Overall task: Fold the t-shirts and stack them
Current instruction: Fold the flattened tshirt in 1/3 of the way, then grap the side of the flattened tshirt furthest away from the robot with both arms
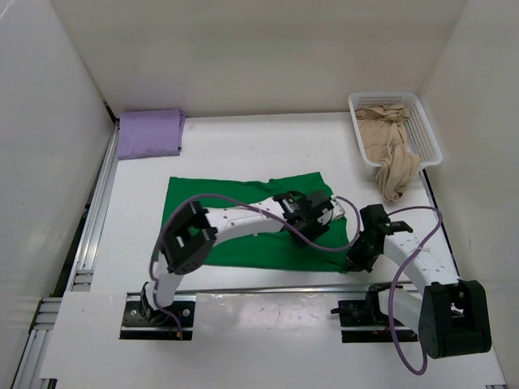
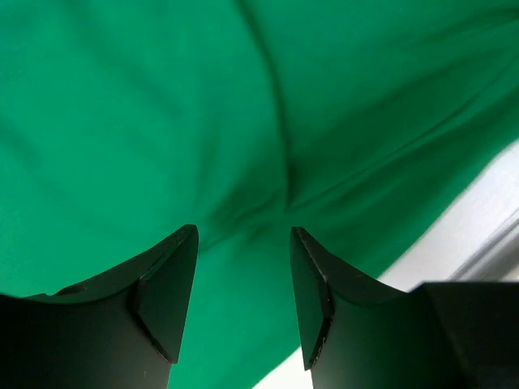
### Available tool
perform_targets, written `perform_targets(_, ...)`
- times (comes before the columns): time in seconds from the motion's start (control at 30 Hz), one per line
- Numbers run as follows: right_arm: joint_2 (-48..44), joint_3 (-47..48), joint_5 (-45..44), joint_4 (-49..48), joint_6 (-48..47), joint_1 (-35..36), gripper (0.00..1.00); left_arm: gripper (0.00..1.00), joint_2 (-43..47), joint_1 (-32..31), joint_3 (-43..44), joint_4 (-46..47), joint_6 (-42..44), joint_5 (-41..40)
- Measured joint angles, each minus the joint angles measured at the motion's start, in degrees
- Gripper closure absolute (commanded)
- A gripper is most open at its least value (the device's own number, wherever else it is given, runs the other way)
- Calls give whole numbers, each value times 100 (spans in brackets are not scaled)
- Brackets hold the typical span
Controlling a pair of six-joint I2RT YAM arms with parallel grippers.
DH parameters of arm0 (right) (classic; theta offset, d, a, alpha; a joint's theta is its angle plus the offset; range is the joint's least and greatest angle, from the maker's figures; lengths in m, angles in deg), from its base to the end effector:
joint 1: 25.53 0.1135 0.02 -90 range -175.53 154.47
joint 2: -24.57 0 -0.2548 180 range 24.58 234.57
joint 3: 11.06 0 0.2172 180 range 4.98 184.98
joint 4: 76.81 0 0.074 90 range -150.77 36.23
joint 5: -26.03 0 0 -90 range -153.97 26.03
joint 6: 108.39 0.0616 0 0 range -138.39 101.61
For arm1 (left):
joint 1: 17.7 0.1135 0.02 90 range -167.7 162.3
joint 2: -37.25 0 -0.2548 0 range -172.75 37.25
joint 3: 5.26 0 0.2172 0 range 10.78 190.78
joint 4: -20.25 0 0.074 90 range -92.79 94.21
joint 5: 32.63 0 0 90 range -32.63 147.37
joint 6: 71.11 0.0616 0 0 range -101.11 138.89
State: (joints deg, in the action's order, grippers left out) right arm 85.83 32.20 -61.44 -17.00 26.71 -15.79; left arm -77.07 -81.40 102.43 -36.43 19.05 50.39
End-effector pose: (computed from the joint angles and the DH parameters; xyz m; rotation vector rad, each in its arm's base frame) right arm 0.1303 0.0251 0.1373 0.8942 2.8282 0.2040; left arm 0.1846 -0.3565 0.1999 1.3825 2.2917 -0.1955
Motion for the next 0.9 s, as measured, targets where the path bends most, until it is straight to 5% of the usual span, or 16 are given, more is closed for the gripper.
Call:
perform_targets(0.27, -4, -4, 35, -24, 31, -13, 100, 48, -957, -48, 485, 33, -13, 254)
perform_targets(0.37, -17, -13, 42, -31, 11, -13, 100, 64, -1023, -55, 525, 85, -26, 118)
perform_targets(0.4, -37, -20, 42, -31, -4, -13, 100, 79, -1029, -55, 525, 81, -20, 61)
perform_targets(0.47, -87, -48, 42, -50, -24, -13, 100, 86, -1034, -55, 525, 87, -37, -63)
perform_targets(0.63, -162, -87, 44, -66, -31, -13, 100, 85, -1034, -2, 525, 85, -13, -337)
perform_targets(0.87, -273, -151, 48, -98, -26, -24, 100, 60, -1034, 413, 680, 79, 2, -459)
perform_targets(0.9, -278, -153, 48, -101, -26, -24, 92, 52, -1034, 501, 706, 76, 2, -503)
